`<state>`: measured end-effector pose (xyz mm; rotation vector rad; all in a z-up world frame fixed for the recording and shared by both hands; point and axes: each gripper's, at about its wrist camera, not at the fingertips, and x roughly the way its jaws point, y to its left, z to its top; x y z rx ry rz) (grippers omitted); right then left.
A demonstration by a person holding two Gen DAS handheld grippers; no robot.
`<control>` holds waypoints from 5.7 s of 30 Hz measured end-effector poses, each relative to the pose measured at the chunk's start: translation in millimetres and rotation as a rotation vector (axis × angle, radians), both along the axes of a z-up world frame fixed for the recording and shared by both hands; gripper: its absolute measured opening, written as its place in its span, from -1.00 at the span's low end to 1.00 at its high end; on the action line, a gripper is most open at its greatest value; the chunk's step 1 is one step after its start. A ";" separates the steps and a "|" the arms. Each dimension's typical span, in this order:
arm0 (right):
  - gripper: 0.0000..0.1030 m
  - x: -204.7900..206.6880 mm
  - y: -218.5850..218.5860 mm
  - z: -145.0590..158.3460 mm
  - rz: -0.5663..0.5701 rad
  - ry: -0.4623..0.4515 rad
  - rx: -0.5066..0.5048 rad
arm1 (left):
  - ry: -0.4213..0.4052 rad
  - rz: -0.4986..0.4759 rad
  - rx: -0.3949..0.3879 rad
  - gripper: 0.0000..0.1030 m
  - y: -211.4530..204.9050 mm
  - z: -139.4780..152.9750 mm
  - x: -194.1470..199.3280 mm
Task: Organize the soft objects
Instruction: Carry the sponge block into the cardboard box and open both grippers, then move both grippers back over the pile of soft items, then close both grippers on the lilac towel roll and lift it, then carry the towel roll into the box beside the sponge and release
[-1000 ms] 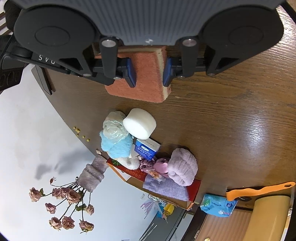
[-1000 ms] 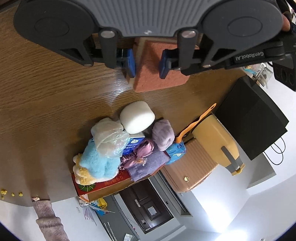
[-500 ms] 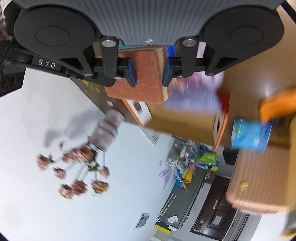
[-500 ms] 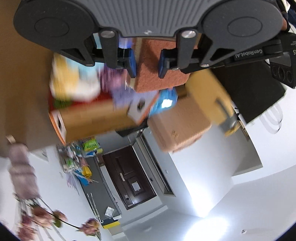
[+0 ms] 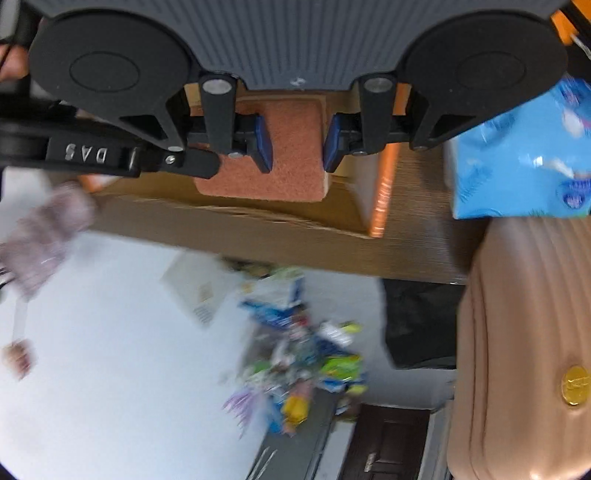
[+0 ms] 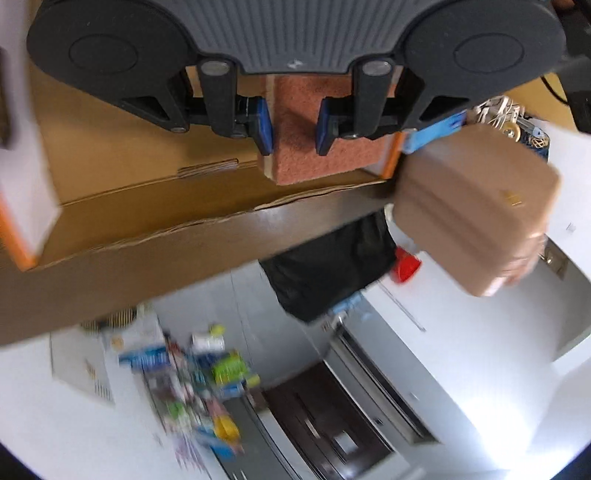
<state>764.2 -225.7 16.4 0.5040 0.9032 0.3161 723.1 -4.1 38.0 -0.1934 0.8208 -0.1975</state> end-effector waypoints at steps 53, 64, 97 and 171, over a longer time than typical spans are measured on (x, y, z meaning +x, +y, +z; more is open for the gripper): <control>0.80 -660.6 -53.7 17.6 -0.076 -0.595 -0.450 | -0.516 0.143 0.183 1.00 3.1 14.6 -606.9; 0.80 -672.1 -49.7 12.6 -0.087 -0.560 -0.431 | -0.482 0.120 0.177 1.00 -1.0 1.2 -608.0; 0.70 -427.1 -36.9 7.5 -0.005 -0.527 -0.370 | -0.337 0.079 0.166 0.53 -36.5 -27.0 -368.9; -0.74 -447.8 39.8 59.9 0.142 -0.522 -0.126 | -0.350 -0.045 -0.311 -0.63 54.9 40.7 -418.5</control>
